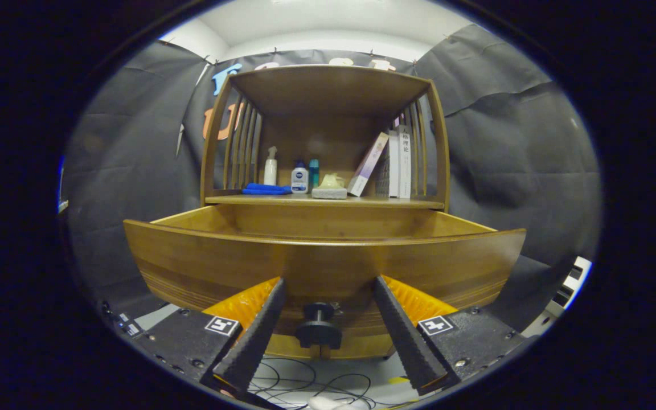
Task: Pull open the drawer, take out the items inside it, and place them on the countertop above the cabinet.
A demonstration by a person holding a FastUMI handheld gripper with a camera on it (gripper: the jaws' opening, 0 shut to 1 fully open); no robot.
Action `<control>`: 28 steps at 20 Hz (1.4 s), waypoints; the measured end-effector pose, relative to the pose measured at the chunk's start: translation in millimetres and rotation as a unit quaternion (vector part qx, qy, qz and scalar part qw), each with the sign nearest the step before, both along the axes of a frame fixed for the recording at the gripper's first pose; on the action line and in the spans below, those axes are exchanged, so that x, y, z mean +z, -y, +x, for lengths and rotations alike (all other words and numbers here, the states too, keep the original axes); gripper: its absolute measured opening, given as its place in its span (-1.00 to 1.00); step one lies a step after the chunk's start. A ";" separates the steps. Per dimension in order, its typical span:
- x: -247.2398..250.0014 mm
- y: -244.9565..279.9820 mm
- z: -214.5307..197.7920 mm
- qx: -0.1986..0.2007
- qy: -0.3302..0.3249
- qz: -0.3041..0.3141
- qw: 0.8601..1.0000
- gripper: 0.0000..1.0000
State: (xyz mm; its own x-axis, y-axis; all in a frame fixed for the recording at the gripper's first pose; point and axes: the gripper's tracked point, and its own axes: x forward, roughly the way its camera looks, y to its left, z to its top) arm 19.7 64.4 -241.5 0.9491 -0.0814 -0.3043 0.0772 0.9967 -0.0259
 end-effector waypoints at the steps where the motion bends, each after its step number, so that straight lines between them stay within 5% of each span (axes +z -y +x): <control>1: -0.3 0.0 0.6 0.001 0.001 -0.001 1.000 0.99; 28: -0.7 1.0 89.7 -0.006 0.010 -0.013 1.000 0.97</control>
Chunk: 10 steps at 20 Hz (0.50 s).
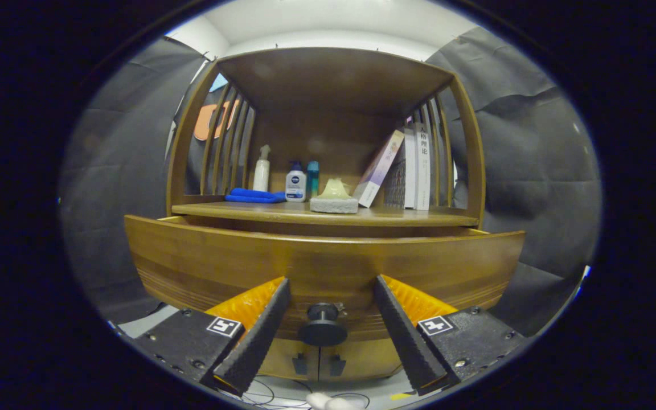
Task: Pull open the drawer, take out the items inside it, and place them on the countertop above the cabinet.
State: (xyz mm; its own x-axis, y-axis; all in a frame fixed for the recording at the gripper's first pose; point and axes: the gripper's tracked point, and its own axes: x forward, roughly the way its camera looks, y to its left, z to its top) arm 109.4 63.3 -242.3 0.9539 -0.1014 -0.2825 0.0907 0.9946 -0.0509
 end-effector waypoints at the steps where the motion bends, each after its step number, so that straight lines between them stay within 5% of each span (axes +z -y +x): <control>1: 0.8 0.1 -0.2 -0.001 -0.002 -0.001 1.000 0.97; 10: 2.3 -3.3 9.0 -0.004 -0.011 0.007 1.000 0.96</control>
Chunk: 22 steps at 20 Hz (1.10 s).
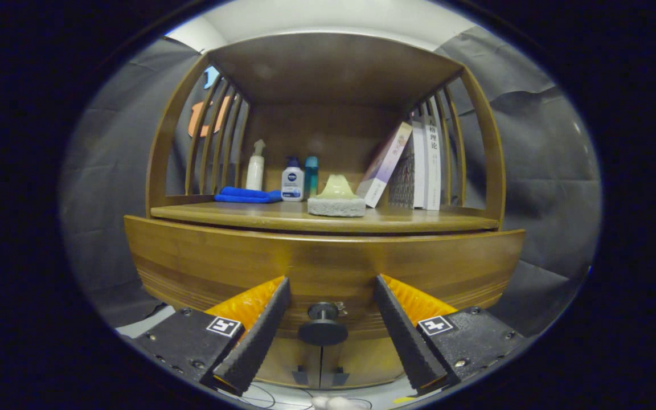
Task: Pull open the drawer, take out the items inside it, and place them on the countertop above the cabinet.
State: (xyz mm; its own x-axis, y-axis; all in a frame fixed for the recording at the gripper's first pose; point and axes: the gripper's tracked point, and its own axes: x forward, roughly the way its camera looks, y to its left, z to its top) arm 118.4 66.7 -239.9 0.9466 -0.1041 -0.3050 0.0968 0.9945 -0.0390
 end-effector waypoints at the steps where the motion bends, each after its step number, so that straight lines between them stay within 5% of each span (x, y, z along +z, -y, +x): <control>1: -0.4 -0.2 0.6 0.000 -0.001 0.000 1.000 0.96; 12: 3.4 1.2 5.9 0.000 0.005 0.020 1.000 0.96; 22: 0.3 1.2 -3.5 0.009 -0.057 -0.009 0.998 0.96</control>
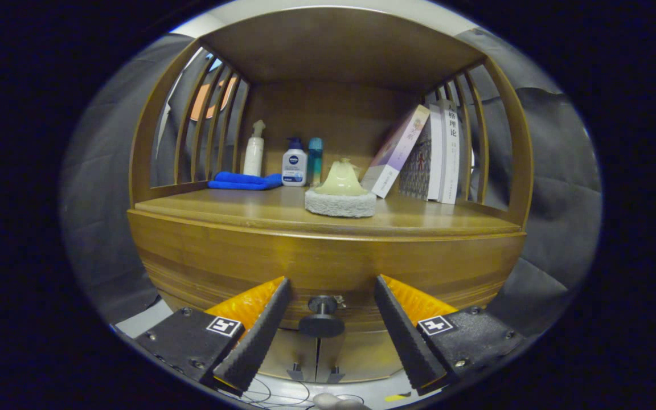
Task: Pull open the drawer, take out the items inside it, and place them on the countertop above the cabinet.
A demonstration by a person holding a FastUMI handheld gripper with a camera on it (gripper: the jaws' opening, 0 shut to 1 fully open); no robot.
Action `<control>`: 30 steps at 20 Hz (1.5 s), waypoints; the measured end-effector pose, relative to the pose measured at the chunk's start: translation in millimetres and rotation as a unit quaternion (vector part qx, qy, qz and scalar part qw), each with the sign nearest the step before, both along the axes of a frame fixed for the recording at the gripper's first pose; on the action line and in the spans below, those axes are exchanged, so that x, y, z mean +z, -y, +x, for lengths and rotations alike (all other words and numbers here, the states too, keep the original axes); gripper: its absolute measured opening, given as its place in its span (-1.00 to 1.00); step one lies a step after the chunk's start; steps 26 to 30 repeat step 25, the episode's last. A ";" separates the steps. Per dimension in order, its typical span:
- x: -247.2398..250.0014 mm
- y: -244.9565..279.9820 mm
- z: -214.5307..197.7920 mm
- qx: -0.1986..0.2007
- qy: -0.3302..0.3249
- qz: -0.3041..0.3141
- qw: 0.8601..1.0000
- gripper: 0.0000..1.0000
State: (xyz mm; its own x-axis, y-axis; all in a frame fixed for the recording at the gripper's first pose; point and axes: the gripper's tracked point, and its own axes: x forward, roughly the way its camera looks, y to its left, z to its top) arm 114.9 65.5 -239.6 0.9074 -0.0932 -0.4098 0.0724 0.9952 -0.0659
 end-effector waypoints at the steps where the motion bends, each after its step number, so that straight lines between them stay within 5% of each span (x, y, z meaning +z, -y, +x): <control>1: 2.7 -0.8 -3.5 -0.001 0.001 0.001 1.000 0.96; 13: 118.6 1.3 -122.4 0.051 0.060 0.000 0.997 0.96; 23: 219.0 47.5 -185.0 0.022 0.148 0.048 0.988 0.95; 30: 223.8 56.2 -192.7 0.013 0.147 0.055 0.988 0.95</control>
